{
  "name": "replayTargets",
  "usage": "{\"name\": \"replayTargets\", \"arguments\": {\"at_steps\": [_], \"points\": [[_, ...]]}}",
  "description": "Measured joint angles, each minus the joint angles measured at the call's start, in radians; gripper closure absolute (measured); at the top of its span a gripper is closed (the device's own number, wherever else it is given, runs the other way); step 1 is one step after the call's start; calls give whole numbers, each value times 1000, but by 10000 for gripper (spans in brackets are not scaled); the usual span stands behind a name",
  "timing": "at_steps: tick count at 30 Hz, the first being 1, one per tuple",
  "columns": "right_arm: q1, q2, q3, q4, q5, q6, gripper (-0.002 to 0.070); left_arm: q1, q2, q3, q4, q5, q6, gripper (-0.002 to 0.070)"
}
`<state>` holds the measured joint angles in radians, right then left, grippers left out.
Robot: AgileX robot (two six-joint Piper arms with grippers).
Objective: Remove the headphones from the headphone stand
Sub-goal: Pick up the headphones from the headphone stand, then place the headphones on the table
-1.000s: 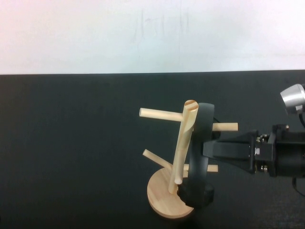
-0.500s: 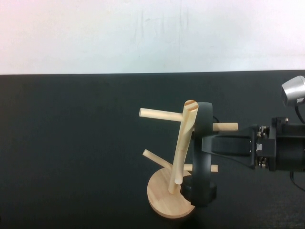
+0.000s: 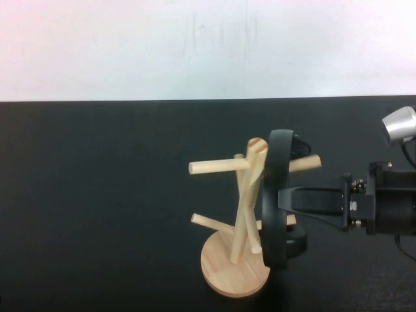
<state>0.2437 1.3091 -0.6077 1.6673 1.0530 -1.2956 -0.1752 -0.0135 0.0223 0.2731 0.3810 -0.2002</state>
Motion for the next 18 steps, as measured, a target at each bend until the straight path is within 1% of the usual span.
{"name": "replayTargets", "arguments": {"at_steps": [6, 9, 14, 18], "points": [[0, -1, -12, -2, 23, -19, 646, 0, 0, 0, 0, 0, 0, 673], [-24, -14, -12, -31, 57, -4, 646, 0, 0, 0, 0, 0, 0, 673], [-142, -74, -12, -83, 103, 71, 647, 0, 0, 0, 0, 0, 0, 673], [-273, -166, -12, -135, 110, 120, 647, 0, 0, 0, 0, 0, 0, 673]]}}
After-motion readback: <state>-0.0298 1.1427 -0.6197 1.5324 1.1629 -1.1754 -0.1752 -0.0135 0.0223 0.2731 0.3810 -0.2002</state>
